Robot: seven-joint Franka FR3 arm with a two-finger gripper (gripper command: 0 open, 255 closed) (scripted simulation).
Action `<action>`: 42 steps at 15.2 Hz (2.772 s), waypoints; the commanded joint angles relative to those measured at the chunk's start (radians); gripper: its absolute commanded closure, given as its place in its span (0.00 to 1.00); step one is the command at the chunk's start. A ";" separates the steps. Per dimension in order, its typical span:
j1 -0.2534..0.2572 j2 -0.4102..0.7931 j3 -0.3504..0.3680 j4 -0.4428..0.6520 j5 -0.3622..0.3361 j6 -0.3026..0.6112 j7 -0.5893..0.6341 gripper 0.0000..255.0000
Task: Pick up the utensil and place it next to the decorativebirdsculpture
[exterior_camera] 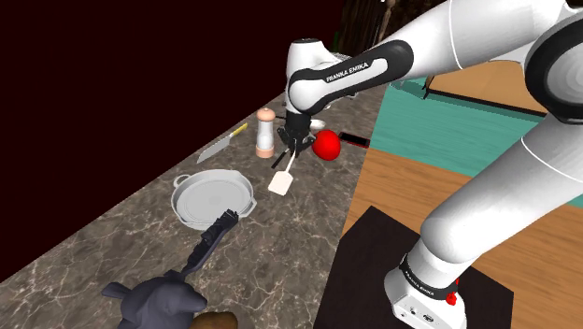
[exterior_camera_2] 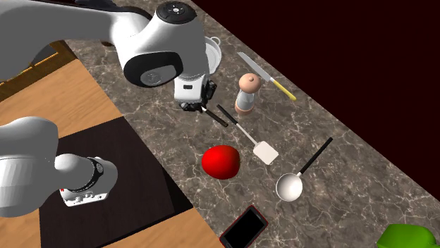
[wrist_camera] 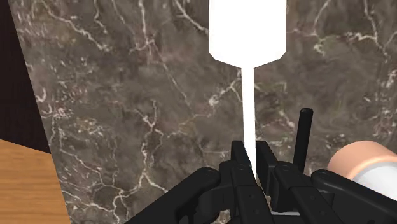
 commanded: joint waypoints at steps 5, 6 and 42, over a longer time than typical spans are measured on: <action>0.001 -0.033 -0.006 0.052 0.011 -0.084 -0.013 1.00; 0.001 -0.038 -0.007 0.061 0.012 -0.097 -0.014 1.00; 0.000 -0.078 -0.017 0.494 0.021 -0.569 -0.027 1.00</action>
